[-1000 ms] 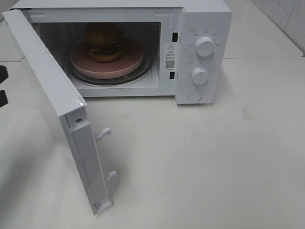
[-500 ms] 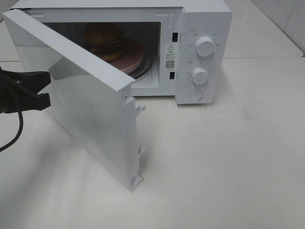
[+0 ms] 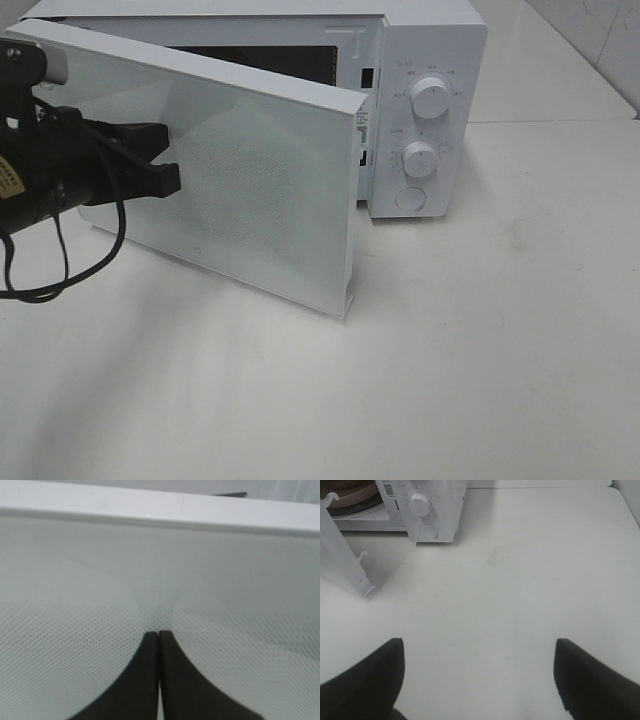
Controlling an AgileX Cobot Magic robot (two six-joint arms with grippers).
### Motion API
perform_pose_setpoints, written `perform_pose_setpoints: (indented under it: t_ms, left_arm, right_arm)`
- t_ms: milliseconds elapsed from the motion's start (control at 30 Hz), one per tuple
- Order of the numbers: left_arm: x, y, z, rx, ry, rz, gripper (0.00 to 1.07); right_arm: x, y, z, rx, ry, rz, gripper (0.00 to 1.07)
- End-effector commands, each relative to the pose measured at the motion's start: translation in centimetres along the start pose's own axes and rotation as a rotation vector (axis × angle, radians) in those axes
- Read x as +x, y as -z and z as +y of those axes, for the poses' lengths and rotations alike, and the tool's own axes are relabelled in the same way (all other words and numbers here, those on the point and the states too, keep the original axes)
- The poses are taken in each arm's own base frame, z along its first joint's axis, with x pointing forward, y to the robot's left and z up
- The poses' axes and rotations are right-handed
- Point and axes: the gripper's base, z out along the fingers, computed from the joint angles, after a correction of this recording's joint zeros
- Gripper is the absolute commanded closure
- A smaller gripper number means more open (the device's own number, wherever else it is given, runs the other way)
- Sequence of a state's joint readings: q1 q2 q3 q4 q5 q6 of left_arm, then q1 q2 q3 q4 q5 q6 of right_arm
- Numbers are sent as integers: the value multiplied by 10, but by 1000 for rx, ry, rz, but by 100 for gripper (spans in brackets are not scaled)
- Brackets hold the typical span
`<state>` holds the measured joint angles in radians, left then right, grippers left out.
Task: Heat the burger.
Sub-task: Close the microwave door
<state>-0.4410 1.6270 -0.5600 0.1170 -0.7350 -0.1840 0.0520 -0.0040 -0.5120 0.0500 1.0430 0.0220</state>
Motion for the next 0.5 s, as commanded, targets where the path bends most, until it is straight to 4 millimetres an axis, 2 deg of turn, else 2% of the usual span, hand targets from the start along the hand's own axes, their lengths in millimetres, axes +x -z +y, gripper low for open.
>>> perform_pose_setpoints:
  t_ms: [33,100,500]
  left_arm:
    - [-3,-4,-3,-9,8,-13,107]
    - [-7,-16,-9,-24,38,-28,107]
    - [-7,-46,-33,-38,42,-39,107]
  right_arm:
    - [2,3,0,6,-6,-36,31]
    - [2,3,0,6,-6,-36,32]
    - [2,3,0,6,-6,-36,32]
